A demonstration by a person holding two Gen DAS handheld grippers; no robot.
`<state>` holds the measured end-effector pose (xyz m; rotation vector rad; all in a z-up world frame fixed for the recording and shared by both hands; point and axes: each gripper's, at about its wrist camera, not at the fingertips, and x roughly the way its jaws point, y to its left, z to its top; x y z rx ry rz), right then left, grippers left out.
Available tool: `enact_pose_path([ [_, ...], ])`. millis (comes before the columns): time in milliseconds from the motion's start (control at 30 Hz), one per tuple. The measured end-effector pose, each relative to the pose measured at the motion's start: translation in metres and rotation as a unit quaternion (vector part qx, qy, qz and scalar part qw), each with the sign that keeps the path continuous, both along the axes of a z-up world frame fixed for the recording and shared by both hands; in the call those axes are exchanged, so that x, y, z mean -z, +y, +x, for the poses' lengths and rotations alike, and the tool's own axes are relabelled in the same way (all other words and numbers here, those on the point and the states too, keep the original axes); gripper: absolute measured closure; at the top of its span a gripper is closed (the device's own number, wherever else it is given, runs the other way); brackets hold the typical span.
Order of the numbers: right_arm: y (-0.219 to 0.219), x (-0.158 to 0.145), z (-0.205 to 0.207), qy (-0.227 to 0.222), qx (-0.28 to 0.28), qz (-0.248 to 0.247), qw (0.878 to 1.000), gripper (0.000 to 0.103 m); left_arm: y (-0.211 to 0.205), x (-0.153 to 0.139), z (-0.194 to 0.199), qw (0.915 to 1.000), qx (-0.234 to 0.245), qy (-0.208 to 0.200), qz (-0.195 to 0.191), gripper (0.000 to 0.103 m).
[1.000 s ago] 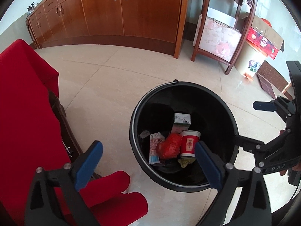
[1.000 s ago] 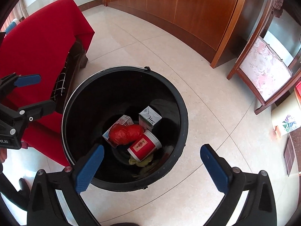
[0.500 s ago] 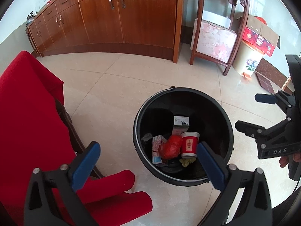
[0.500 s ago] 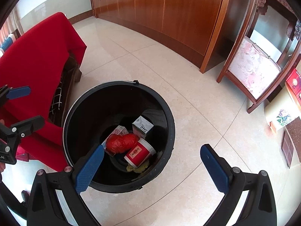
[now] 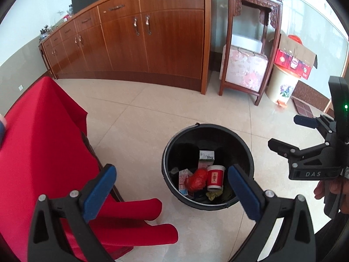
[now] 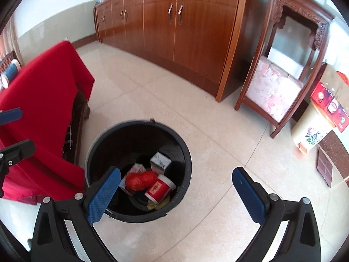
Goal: Collect trash
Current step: 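Return both tools from the bin to the table toward the remaining items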
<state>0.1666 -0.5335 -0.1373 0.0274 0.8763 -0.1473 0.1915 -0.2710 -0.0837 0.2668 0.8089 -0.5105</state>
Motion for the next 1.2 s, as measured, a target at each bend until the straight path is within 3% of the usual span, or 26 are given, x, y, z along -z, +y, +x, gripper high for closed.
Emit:
enact_pose_path([
  [200,0.021,-0.025,-0.016,-0.035,0.003,0.003,0.999,0.000,0.028,-0.021,-0.011,0.9994,-0.024,-0.023,-0.012,0.000],
  [467,0.062,-0.036,-0.025,-0.053,-0.027,0.002,0.998,0.000,0.079,-0.040,-0.021,0.9959,-0.075,-0.043,-0.028,0.000],
  [767,0.119,-0.040,-0.022,-0.060,-0.078,0.005,0.995,0.000,0.139,-0.054,-0.030,0.9869,-0.139,-0.062,-0.055,0.000],
  [1100,0.183,-0.050,-0.009,-0.081,-0.123,0.013,0.989,0.000,0.217,-0.054,-0.036,0.9743,-0.206,-0.069,-0.059,0.000],
  [1200,0.208,-0.054,0.000,-0.077,-0.141,0.036,0.986,0.000,0.242,-0.054,-0.038,0.9693,-0.227,-0.073,-0.059,0.000],
])
